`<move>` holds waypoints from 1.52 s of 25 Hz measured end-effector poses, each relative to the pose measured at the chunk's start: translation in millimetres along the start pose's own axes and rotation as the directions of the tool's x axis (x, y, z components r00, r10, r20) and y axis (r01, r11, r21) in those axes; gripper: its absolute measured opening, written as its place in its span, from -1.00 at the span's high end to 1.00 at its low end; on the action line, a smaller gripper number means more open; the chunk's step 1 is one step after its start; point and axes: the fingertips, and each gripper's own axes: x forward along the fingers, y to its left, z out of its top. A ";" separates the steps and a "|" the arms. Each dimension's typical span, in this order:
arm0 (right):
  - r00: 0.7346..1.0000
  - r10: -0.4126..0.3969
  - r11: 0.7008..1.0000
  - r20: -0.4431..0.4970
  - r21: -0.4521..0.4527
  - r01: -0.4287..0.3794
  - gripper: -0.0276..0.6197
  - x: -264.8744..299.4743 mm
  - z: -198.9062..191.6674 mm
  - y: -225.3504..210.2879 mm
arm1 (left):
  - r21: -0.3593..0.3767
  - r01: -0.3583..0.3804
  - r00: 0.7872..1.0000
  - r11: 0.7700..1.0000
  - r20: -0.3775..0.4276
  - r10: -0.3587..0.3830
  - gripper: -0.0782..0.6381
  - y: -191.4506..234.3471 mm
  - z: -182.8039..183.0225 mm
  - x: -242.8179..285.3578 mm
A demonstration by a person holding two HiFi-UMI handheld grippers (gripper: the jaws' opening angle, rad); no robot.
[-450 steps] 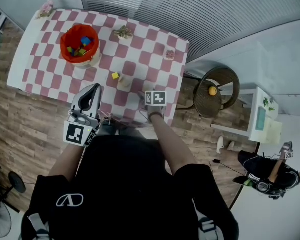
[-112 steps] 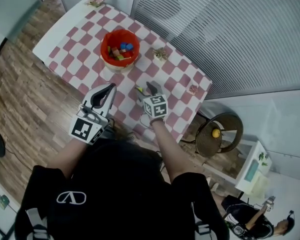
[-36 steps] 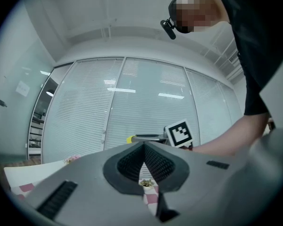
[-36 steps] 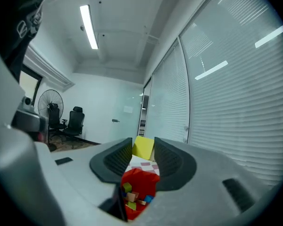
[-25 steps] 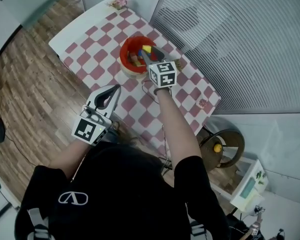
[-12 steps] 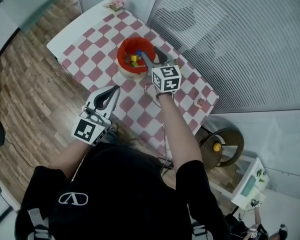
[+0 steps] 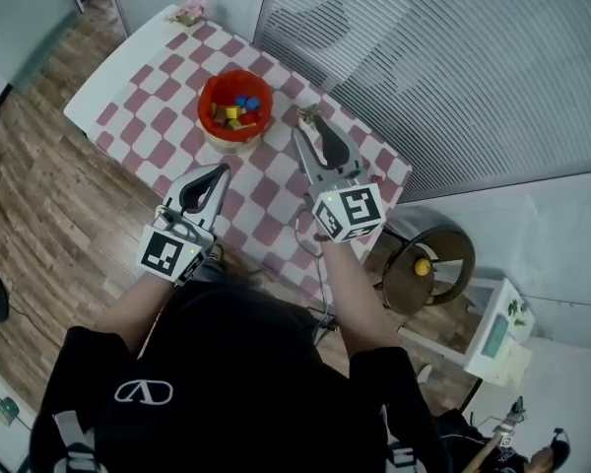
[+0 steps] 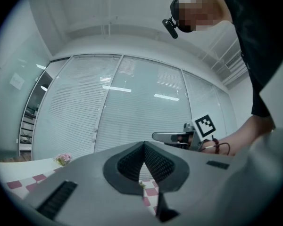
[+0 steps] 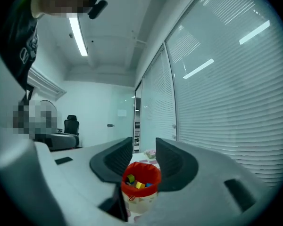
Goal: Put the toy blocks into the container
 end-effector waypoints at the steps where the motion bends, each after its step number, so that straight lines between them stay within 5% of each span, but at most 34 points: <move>1: 1.000 -0.012 1.000 0.009 -0.001 0.012 0.48 -13.2 4.7 -0.2 | -0.001 0.014 1.000 1.000 -0.003 -0.014 0.76 -3.4 -1.1 3.4; 12: 0.983 -0.176 0.984 0.043 0.010 0.176 0.57 -118.1 14.4 -3.7 | 0.011 0.135 0.991 0.991 0.005 -0.135 0.76 -37.6 2.4 40.0; 22: 0.951 -0.306 0.952 0.051 0.009 0.306 0.92 -162.4 3.5 -8.1 | 0.031 0.200 0.980 0.979 0.004 -0.200 0.76 -61.5 4.9 55.6; 38: 0.931 -0.360 0.931 0.054 -0.045 0.362 0.91 -183.8 -5.8 -13.4 | 0.047 0.214 0.976 0.976 0.019 -0.215 0.76 -76.5 8.6 63.2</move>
